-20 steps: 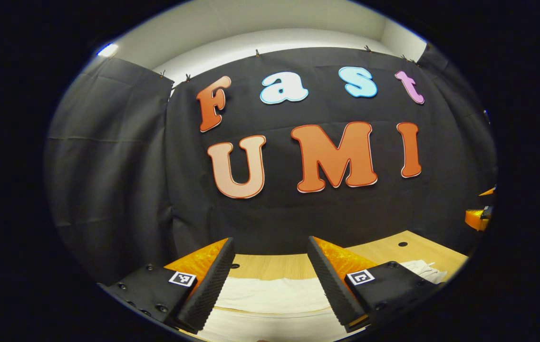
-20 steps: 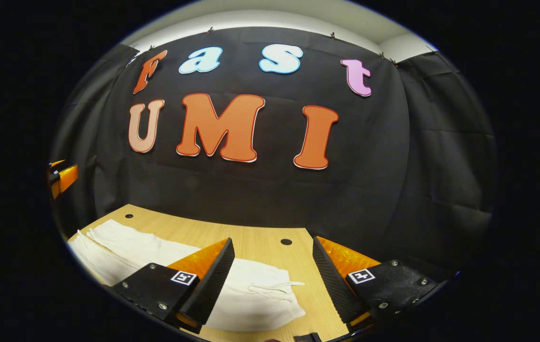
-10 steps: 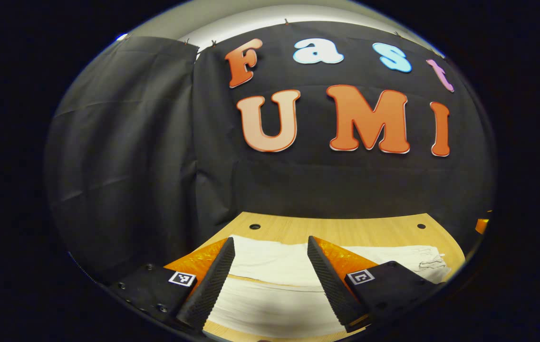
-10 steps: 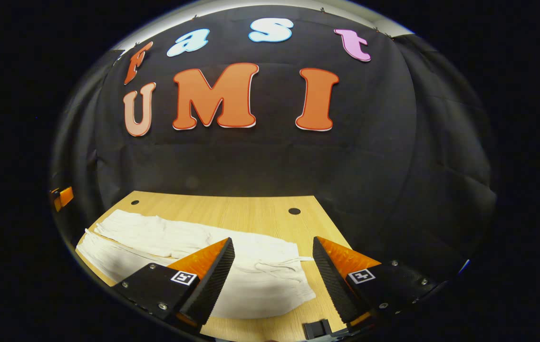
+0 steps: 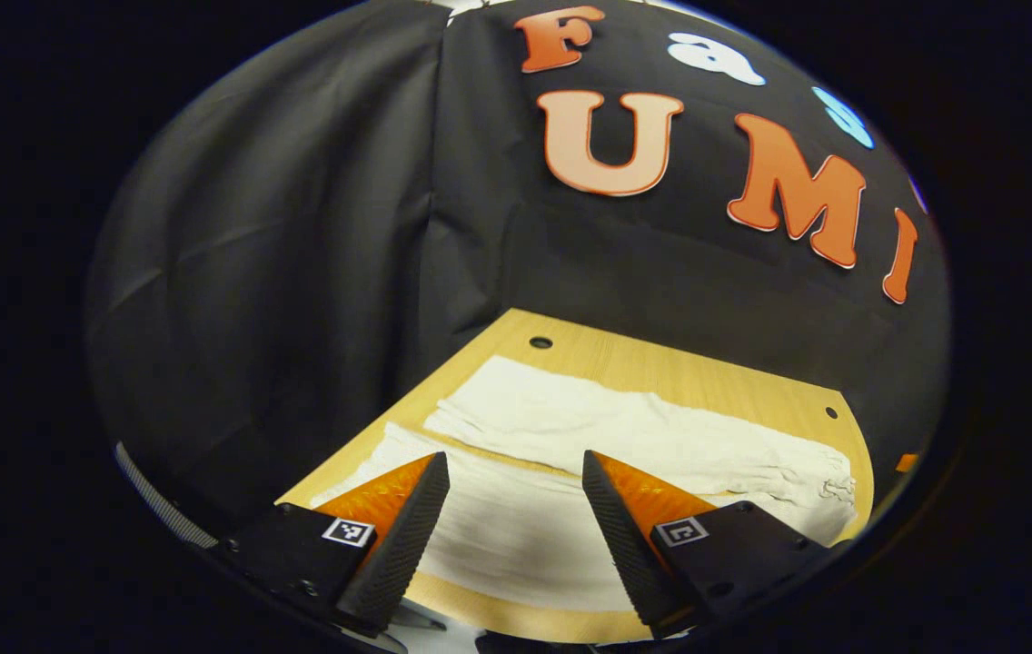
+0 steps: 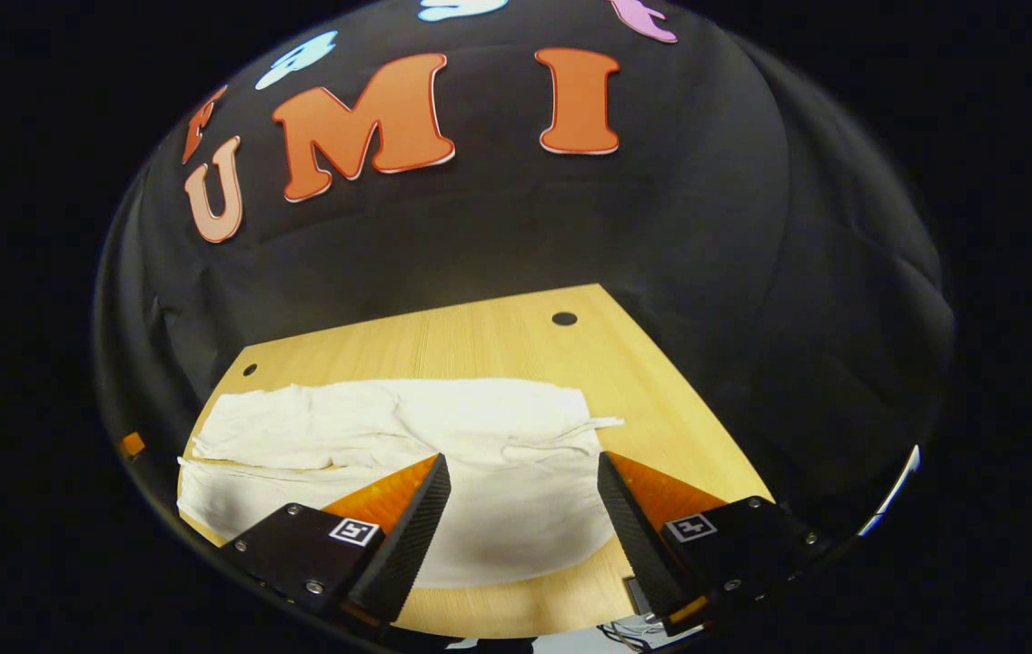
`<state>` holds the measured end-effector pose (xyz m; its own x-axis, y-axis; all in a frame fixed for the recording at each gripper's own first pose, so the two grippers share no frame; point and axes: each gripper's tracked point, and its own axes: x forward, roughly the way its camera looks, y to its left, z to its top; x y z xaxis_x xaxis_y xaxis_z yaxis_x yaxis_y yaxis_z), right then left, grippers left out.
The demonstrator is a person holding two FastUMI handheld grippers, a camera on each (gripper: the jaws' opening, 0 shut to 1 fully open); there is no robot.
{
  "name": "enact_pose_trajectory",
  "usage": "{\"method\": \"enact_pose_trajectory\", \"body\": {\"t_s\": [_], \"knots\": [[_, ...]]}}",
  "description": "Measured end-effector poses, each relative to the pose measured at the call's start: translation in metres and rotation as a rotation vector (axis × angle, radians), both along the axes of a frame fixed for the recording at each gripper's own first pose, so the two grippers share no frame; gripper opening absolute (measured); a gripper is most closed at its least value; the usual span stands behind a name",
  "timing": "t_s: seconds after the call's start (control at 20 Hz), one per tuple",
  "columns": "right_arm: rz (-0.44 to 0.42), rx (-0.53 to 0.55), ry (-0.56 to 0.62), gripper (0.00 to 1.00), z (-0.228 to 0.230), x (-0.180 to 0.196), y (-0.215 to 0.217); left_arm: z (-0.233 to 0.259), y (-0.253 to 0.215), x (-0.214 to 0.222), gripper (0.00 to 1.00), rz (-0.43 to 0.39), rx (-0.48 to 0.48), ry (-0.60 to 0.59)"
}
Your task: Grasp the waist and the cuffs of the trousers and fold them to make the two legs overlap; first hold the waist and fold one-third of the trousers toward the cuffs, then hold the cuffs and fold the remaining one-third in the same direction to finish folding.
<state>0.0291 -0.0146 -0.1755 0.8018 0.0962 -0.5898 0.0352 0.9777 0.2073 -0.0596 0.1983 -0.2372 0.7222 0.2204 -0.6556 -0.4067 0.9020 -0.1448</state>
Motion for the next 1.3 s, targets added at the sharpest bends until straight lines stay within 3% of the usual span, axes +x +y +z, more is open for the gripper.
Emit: {"method": "enact_pose_trajectory", "body": {"t_s": [0.25, 0.7, 0.75, 0.8, 0.85, 1.1, 1.3], "knots": [[-0.026, 0.103, 0.146, 0.96, -0.032, -0.002, 0.018, -0.061, 0.040, -0.030, 0.95, 0.114, -0.168, 0.151], [-0.105, 0.236, 0.309, 0.91, -0.079, -0.002, 0.027, -0.138, 0.102, -0.074, 0.99, 0.361, -0.406, 0.290], [-0.112, 0.235, 0.320, 0.83, -0.083, -0.002, 0.026, -0.144, 0.105, -0.079, 1.00, 0.390, -0.430, 0.294], [-0.117, 0.240, 0.329, 0.93, -0.087, -0.001, 0.026, -0.149, 0.110, -0.081, 1.00, 0.417, -0.459, 0.299], [-0.128, 0.250, 0.342, 0.95, -0.090, -0.002, 0.026, -0.155, 0.113, -0.084, 0.99, 0.443, -0.490, 0.306], [-0.176, 0.258, 0.382, 0.97, -0.104, -0.002, 0.018, -0.179, 0.127, -0.097, 1.00, 0.518, -0.589, 0.329], [-0.200, 0.271, 0.390, 0.97, -0.103, -0.002, 0.015, -0.191, 0.129, -0.096, 1.00, 0.524, -0.646, 0.331]]}}
